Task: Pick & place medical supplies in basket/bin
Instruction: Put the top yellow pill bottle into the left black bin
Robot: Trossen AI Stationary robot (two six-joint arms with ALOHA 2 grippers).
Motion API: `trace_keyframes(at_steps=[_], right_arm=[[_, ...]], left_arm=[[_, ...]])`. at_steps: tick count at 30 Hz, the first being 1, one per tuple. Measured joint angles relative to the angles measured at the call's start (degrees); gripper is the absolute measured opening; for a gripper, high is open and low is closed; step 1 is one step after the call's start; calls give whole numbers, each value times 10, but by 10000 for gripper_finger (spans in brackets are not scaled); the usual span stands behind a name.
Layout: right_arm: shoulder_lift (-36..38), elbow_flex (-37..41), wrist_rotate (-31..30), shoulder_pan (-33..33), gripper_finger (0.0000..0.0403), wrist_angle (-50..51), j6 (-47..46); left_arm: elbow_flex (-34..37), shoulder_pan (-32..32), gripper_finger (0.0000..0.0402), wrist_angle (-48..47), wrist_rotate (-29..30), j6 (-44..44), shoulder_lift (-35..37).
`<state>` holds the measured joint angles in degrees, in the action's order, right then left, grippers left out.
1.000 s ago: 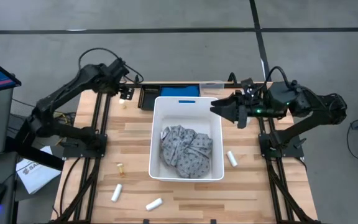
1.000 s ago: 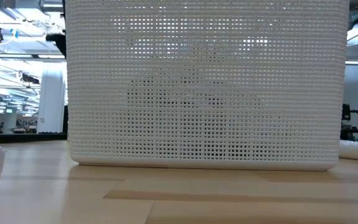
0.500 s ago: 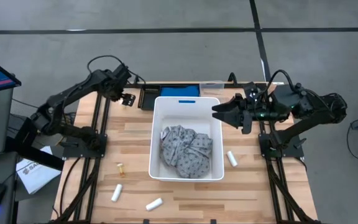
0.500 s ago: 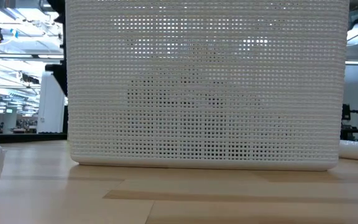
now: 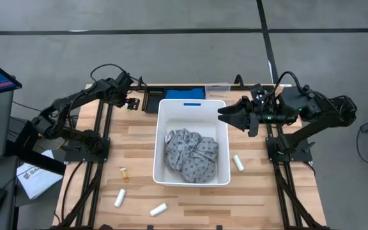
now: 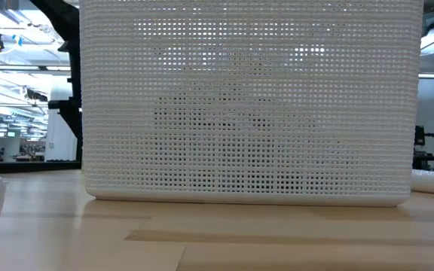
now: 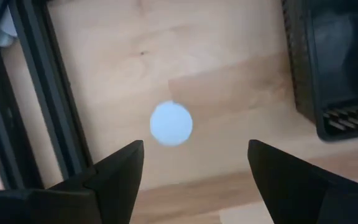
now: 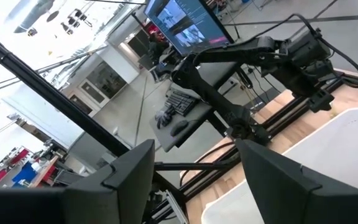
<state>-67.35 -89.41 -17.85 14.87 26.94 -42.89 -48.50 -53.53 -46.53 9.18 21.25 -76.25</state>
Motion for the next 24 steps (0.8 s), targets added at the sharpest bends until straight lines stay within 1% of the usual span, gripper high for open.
trace_keyframes(at_steps=[3,6,11,24], right_arm=[[0,0,-2,0,235,0,-1],[0,0,-2,0,235,0,-2],[0,0,-2,0,235,0,-1],[0,0,-2,0,235,0,0]], left_arm=[[7,-7,278,16,1,0,0],[13,-13,278,25,14,0,0],[15,-13,278,41,15,1,-3],[15,-13,278,49,24,17,-65]])
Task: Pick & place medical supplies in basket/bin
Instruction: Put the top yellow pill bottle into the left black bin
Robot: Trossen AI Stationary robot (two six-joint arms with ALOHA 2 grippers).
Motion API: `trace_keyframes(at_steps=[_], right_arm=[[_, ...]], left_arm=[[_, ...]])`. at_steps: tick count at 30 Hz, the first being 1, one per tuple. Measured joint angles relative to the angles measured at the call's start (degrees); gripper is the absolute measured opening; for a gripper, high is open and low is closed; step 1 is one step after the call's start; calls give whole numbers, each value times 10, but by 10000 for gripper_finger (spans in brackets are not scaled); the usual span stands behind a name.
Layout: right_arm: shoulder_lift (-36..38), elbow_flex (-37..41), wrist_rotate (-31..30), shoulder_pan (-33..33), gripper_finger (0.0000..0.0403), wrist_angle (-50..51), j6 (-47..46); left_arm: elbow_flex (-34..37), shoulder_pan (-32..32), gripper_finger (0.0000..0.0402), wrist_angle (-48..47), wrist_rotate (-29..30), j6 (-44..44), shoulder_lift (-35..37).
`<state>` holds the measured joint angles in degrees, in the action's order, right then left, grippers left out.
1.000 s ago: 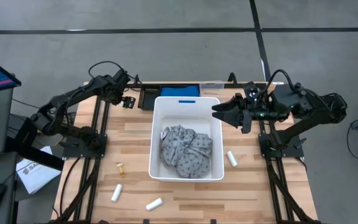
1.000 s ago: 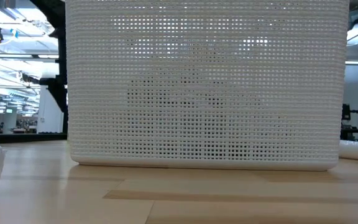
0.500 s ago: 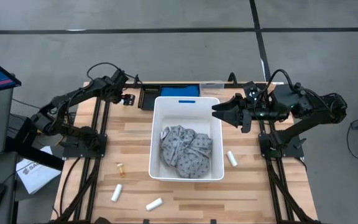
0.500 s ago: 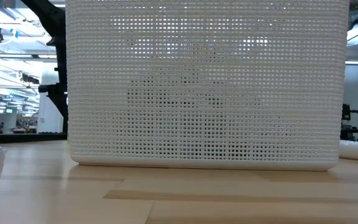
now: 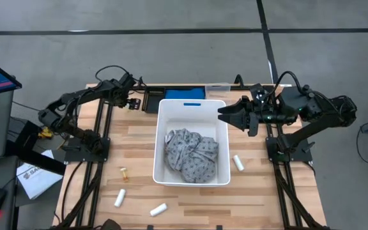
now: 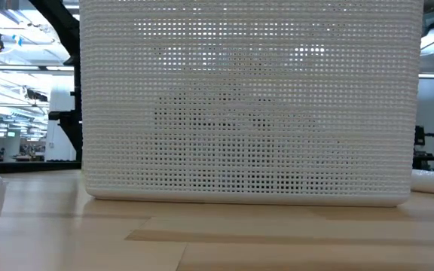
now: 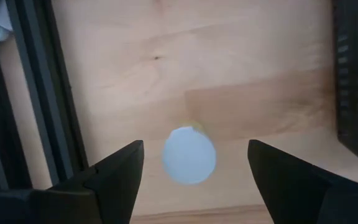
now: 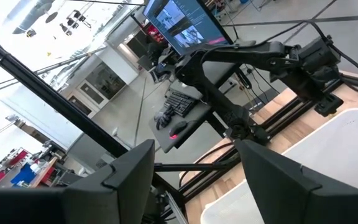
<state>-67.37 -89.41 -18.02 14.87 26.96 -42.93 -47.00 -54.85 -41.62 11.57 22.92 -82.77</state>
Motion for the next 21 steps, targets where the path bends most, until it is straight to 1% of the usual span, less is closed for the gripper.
trace_keyframes(at_steps=[3,6,14,21], right_arm=[[0,0,0,0,235,0,0],[0,0,0,0,235,1,0],[0,0,0,0,235,6,0],[0,0,0,0,235,13,0]], left_arm=[[0,0,277,4,0,3,-12],[0,0,264,8,0,13,-21],[0,0,199,17,0,16,-26],[0,0,155,17,0,15,-26]])
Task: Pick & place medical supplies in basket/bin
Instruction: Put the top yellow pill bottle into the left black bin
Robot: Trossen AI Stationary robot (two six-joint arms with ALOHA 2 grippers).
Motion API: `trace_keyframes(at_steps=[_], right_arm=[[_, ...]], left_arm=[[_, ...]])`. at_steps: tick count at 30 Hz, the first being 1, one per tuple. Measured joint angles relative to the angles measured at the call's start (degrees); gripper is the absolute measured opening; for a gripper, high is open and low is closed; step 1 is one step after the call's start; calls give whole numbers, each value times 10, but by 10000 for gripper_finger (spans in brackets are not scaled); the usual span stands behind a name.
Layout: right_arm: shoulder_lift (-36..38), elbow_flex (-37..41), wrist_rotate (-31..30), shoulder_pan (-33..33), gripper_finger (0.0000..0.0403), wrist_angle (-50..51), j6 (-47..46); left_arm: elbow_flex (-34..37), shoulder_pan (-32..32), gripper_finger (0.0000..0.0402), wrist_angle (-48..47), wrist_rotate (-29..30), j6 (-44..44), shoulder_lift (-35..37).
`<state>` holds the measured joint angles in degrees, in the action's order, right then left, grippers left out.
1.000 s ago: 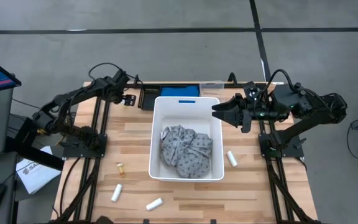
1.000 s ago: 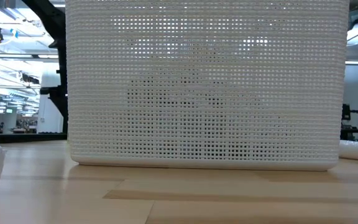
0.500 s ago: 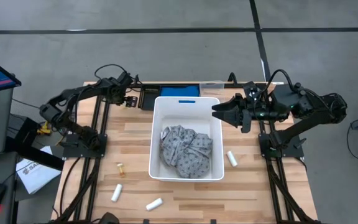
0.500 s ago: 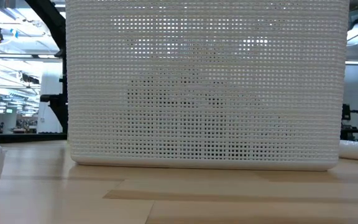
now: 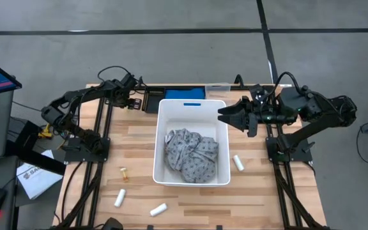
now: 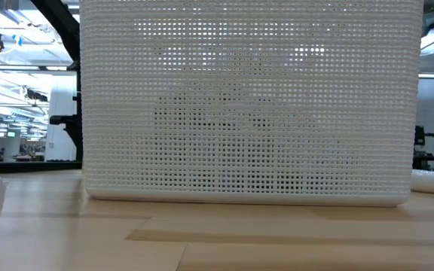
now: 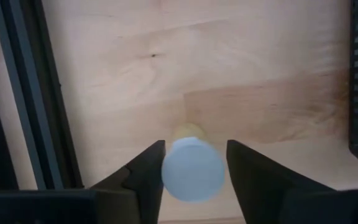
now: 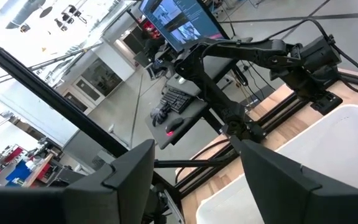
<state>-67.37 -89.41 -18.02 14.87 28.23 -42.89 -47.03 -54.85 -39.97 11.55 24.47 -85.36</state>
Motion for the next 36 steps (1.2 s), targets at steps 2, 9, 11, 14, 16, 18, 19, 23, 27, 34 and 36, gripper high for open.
trace_keyframes(at_steps=[2,9,11,14,16,18,19,23,27,34,36], right_arm=[[0,0,0,0,235,0,0],[0,0,0,0,235,0,0],[0,0,0,0,235,0,0],[0,0,0,0,235,0,0],[0,0,0,0,235,0,0],[0,0,0,0,235,0,0],[0,0,0,0,235,0,0],[0,0,0,0,235,0,0],[0,0,1,0,235,0,0],[0,0,2,0,235,0,3],[0,0,2,0,235,0,3]], left_arm=[[0,0,145,0,0,0,0],[0,0,117,0,0,0,0],[0,0,110,0,0,0,0],[0,0,108,0,0,2,0],[0,0,110,0,0,2,1],[0,0,112,0,0,2,8],[0,0,112,5,0,3,14],[0,0,108,20,-8,15,49],[0,0,108,51,-42,45,95],[-1,26,107,146,-95,111,146],[-1,40,107,172,-97,124,148]])
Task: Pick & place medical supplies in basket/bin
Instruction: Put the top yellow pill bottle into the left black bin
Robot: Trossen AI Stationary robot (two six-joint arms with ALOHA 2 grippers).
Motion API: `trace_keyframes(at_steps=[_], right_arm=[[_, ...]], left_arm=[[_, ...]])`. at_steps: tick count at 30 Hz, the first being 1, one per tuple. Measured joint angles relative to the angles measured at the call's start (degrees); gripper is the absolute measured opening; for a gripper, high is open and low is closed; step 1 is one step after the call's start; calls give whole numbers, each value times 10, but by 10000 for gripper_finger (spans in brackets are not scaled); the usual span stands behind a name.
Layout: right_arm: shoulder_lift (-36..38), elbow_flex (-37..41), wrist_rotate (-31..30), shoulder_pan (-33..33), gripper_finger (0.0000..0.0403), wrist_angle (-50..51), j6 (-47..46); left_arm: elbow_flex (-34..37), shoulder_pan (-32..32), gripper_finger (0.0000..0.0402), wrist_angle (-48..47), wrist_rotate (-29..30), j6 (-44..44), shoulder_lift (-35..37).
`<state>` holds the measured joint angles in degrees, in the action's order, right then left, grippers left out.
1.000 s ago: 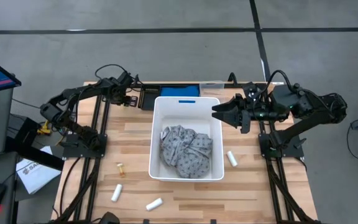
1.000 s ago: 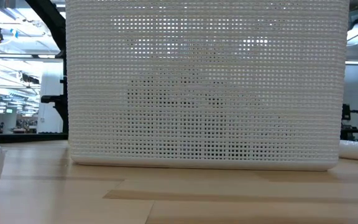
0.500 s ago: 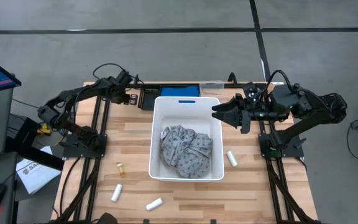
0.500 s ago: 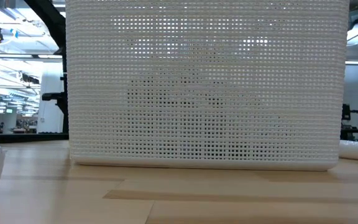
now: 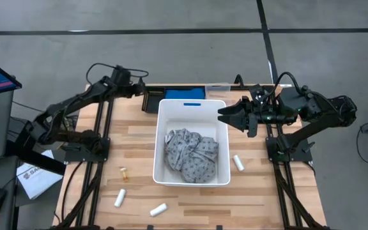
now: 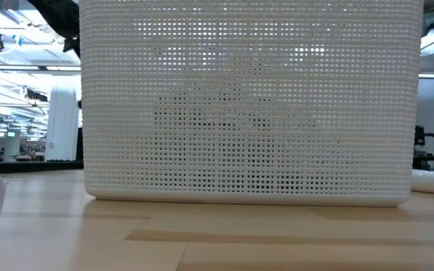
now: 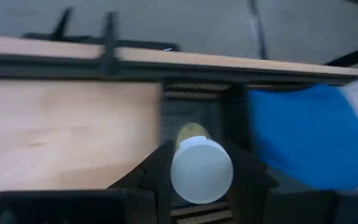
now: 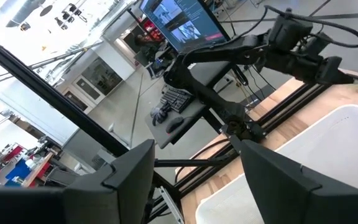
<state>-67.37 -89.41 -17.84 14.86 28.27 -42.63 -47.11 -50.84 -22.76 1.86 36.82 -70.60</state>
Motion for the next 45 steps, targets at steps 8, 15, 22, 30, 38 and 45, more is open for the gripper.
trace_keyframes(at_steps=[8,15,22,30,38,45], right_arm=[[0,0,0,0,235,0,2],[0,0,0,0,235,2,7],[0,0,0,0,235,2,6],[0,0,0,0,235,2,9],[0,0,-1,0,235,5,8],[0,0,-1,0,235,5,8]], left_arm=[[-7,50,107,92,-2,42,-69],[-72,63,107,91,-2,29,-171],[-113,55,107,65,2,7,-226],[-118,49,108,30,17,-25,-253],[-118,34,108,7,22,-52,-264],[-118,31,112,7,28,-76,-264]])
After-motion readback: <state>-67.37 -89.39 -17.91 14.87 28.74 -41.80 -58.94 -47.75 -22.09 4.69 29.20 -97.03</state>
